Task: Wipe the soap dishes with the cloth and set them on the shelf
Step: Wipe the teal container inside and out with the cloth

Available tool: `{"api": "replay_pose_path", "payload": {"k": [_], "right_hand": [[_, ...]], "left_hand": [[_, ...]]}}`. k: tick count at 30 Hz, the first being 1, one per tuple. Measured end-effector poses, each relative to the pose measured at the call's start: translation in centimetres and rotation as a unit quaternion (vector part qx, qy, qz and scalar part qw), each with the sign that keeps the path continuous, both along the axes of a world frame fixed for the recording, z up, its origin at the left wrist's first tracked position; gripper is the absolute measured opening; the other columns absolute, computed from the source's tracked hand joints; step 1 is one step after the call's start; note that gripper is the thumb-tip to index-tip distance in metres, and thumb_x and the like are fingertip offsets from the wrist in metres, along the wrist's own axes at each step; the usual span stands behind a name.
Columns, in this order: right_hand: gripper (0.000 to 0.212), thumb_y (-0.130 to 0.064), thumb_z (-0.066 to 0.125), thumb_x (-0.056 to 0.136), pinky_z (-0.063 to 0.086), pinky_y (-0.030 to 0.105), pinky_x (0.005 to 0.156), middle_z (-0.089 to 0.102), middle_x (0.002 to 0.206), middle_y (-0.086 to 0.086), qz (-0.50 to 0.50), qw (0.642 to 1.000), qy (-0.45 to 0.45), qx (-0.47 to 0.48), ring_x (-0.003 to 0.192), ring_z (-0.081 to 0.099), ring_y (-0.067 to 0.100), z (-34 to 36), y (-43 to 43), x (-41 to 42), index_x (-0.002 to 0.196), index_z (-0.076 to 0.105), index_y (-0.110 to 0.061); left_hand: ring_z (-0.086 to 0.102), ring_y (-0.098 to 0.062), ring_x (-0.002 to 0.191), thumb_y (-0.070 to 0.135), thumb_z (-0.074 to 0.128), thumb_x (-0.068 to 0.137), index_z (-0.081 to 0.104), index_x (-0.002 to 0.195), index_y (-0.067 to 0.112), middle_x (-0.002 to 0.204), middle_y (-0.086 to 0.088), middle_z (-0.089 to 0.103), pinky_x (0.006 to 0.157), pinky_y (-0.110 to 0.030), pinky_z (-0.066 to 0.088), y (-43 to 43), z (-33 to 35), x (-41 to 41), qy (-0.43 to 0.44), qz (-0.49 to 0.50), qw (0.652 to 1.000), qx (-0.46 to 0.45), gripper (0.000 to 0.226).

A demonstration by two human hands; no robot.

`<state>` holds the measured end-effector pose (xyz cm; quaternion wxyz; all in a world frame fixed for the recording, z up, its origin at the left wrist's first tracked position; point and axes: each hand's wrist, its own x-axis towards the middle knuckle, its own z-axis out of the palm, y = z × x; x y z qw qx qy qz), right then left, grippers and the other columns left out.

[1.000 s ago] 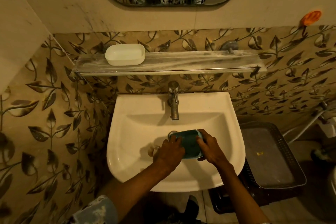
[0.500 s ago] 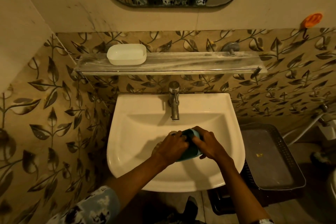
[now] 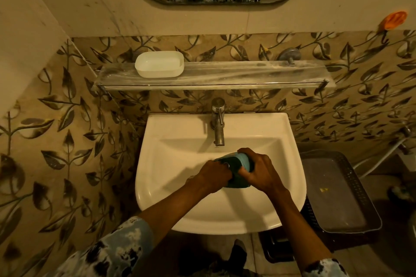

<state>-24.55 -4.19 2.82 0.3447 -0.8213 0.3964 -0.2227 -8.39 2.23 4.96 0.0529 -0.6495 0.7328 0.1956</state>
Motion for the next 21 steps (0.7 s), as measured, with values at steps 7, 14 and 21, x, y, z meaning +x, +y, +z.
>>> {"api": "replay_pose_path", "payload": {"k": [7, 14, 21], "right_hand": [[0.057, -0.050, 0.060, 0.076, 0.058, 0.025, 0.070, 0.069, 0.104, 0.005, -0.009, 0.999, 0.020, -0.030, 0.087, 0.064, 0.016, -0.3, -2.2, -0.7, 0.124, 0.055, -0.019], [0.066, -0.064, 0.045, 0.074, 0.057, 0.026, 0.073, 0.069, 0.101, 0.006, -0.031, 0.998, 0.045, 0.004, 0.084, 0.063, 0.018, -0.4, -1.8, 0.3, 0.121, 0.057, -0.019], [0.048, -0.052, 0.051, 0.089, 0.058, 0.025, 0.049, 0.061, 0.103, 0.004, -0.040, 0.992, 0.079, 0.086, 0.086, 0.065, 0.026, 0.3, -2.4, 0.2, 0.122, 0.056, -0.017]], "left_hand": [[0.051, -0.033, 0.114, 0.022, 0.049, 0.097, 0.055, 0.123, 0.013, 0.134, -0.016, 0.047, 0.084, -0.044, 0.049, 2.3, -2.4, 2.6, -0.115, -0.090, 0.989, -0.006, 0.028], [0.068, -0.023, 0.087, 0.018, 0.085, 0.064, 0.057, 0.118, 0.015, 0.111, -0.010, 0.064, 0.051, -0.030, 0.059, 0.7, -2.1, -0.2, 0.006, -0.047, 0.986, -0.159, 0.061], [0.067, -0.018, 0.089, 0.035, 0.085, 0.059, 0.074, 0.096, 0.019, 0.112, -0.004, 0.068, 0.048, -0.022, 0.050, -1.6, -1.8, -0.9, -0.127, -0.137, 0.973, -0.136, 0.042]]}}
